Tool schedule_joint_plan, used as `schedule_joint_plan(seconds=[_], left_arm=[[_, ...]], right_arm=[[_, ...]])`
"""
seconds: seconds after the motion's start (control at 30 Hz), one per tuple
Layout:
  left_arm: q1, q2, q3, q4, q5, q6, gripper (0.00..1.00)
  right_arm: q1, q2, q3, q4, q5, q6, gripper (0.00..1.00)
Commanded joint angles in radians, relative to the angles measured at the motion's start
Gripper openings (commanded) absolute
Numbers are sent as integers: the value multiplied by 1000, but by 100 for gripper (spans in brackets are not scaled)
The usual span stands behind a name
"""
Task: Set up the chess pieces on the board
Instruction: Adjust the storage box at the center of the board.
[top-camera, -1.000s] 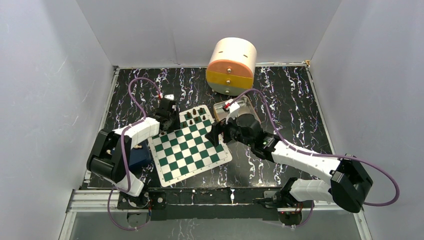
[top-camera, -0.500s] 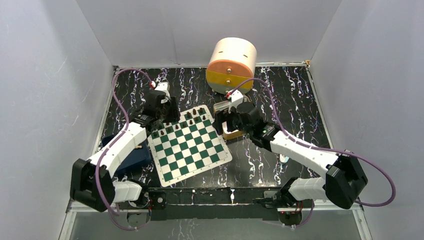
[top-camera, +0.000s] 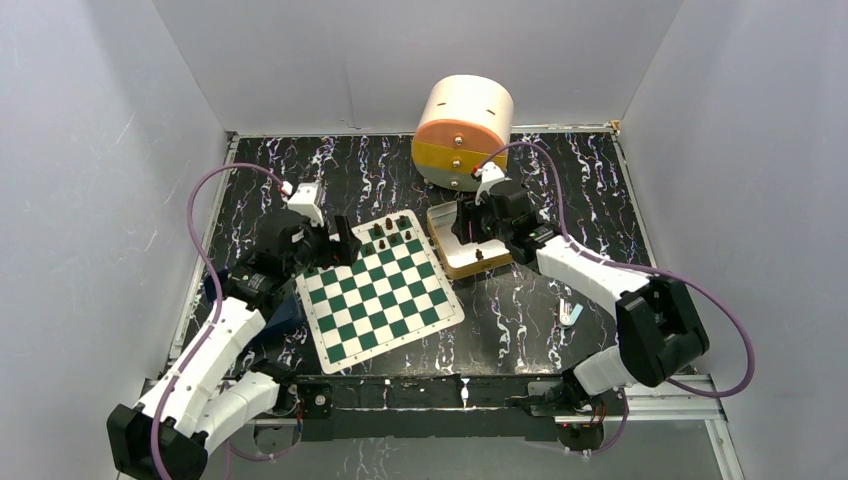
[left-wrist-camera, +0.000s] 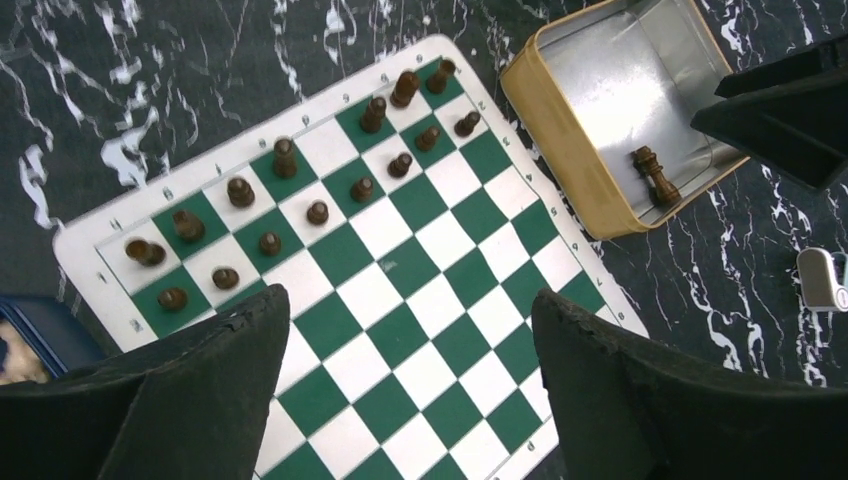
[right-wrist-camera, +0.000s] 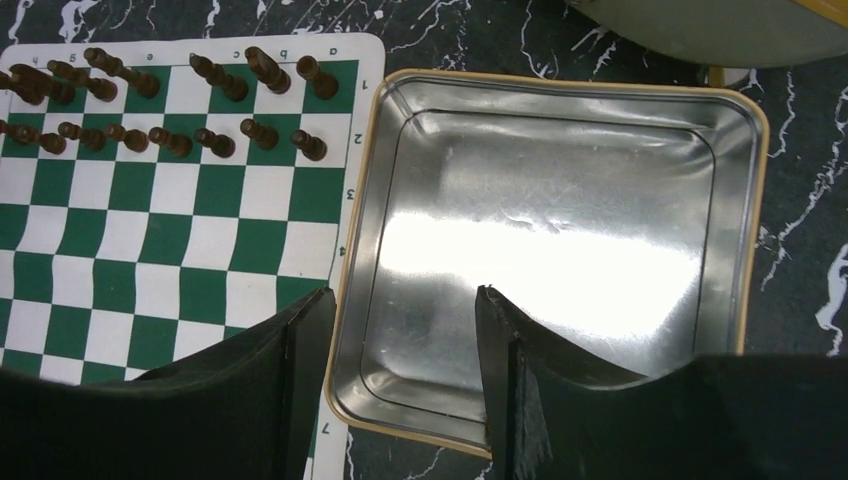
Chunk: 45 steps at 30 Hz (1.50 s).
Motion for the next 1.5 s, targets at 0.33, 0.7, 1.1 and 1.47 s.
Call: schedule_joint_plan(seconds=[0.33,0.7,1.1,1.47], left_arm=[[-1,-59,-82,-85,-112,72,93],[-1,-2,-78,-96,-43,92,94],[-3,2,-90,-71,64,98,91],[-13,-5,-88,-77,39,98,90]], right_arm=[[-3,55,-23,97,-39,93,54],[-2,90,42,-86,-76,31,55],[-5,304,191,-134,-172,-123,53],[-2,387,248,-264,43,-132,47]])
